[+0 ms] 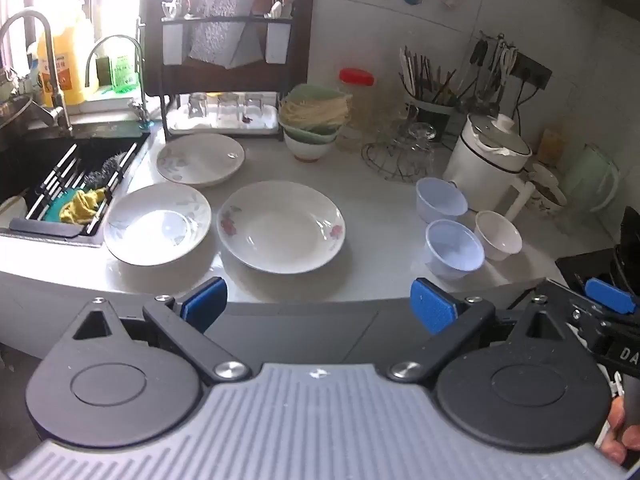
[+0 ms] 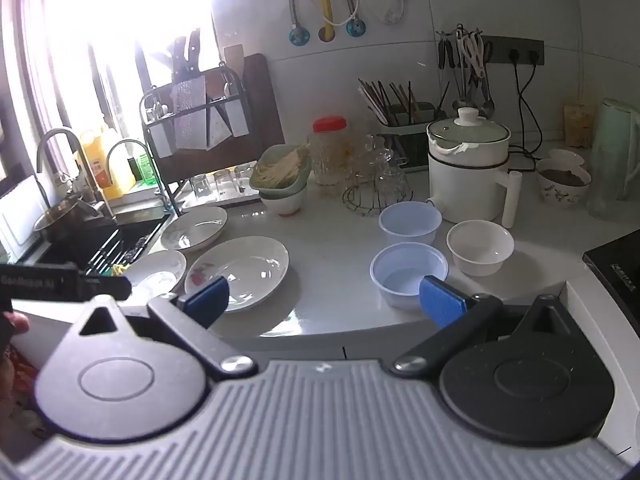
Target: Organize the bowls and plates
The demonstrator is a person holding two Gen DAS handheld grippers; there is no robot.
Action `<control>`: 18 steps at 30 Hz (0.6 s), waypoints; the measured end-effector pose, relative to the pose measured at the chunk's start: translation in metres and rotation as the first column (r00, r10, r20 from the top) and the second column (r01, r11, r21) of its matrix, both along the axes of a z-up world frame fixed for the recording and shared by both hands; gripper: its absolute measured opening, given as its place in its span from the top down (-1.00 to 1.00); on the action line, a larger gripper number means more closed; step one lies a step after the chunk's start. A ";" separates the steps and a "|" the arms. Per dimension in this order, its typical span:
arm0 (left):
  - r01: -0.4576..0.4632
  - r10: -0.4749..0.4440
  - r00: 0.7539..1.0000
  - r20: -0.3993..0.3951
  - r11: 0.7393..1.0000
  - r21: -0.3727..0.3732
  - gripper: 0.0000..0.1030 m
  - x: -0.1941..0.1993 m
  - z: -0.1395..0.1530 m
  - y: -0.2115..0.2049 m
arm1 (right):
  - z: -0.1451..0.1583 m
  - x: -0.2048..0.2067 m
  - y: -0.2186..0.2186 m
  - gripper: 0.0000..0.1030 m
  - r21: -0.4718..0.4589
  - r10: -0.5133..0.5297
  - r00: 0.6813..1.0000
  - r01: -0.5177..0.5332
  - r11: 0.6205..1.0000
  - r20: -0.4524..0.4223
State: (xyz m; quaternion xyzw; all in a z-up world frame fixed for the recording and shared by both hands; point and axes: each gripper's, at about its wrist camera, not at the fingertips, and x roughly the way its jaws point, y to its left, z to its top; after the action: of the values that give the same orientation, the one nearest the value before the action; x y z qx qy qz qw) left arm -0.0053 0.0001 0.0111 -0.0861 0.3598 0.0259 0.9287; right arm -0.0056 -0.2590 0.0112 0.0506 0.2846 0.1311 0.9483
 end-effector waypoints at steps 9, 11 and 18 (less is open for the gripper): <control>0.008 -0.008 1.000 -0.003 1.000 0.006 -0.94 -0.002 -0.001 0.001 | 0.001 -0.002 0.000 -1.00 0.009 -0.022 1.000 0.022 1.000 0.009; 0.008 -0.008 1.000 0.000 1.000 0.004 -0.94 -0.002 -0.001 0.000 | 0.001 -0.001 0.001 -1.00 0.010 -0.018 1.000 0.018 1.000 0.008; 0.042 -0.042 0.999 -0.001 0.999 -0.003 -0.94 0.000 -0.004 0.000 | 0.000 -0.001 0.004 -1.00 0.012 -0.009 1.000 0.009 1.000 0.009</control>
State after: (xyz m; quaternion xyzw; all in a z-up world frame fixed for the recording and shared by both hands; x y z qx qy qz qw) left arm -0.0050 0.0002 0.0070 -0.0800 0.3622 0.0061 0.9286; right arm -0.0066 -0.2554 0.0112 0.0570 0.2793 0.1289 0.9498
